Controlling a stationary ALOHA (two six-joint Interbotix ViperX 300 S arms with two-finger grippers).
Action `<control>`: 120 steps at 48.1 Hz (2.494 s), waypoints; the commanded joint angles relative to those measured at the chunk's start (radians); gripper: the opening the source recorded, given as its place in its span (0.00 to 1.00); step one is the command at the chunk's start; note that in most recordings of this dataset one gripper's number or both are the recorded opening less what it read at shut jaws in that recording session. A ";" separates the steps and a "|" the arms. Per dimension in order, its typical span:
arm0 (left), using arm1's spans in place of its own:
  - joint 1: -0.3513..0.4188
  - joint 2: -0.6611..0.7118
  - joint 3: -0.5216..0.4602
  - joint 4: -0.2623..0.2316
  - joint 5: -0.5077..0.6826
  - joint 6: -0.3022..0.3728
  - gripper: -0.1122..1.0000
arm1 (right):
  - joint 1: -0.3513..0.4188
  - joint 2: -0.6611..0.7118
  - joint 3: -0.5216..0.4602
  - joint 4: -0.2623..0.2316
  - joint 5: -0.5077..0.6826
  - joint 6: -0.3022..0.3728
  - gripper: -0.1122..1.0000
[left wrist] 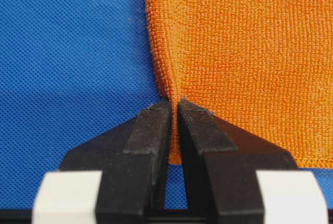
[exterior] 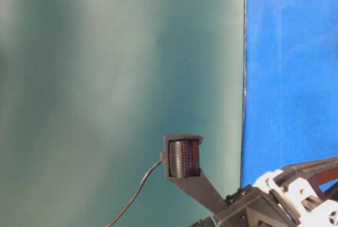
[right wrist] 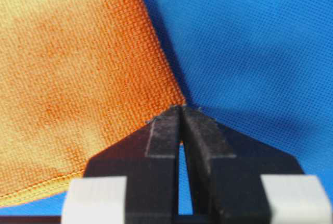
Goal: Fold the orange towel.
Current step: 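Lift the folded strip and swing the right gripper toward the top, then lay the strip vertically on the table, lowering both grippers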
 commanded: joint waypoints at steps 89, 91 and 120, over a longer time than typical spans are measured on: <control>-0.144 -0.086 -0.382 0.006 0.021 0.316 0.13 | -0.469 -0.011 -0.425 -0.443 0.040 -0.011 0.11; -0.143 -0.078 -0.391 0.006 0.021 0.319 0.13 | -0.469 0.009 -0.448 -0.453 0.040 -0.011 0.11; -0.138 0.071 -0.575 0.006 -0.046 0.351 0.13 | -0.488 -0.103 -0.390 -0.465 0.084 -0.005 0.11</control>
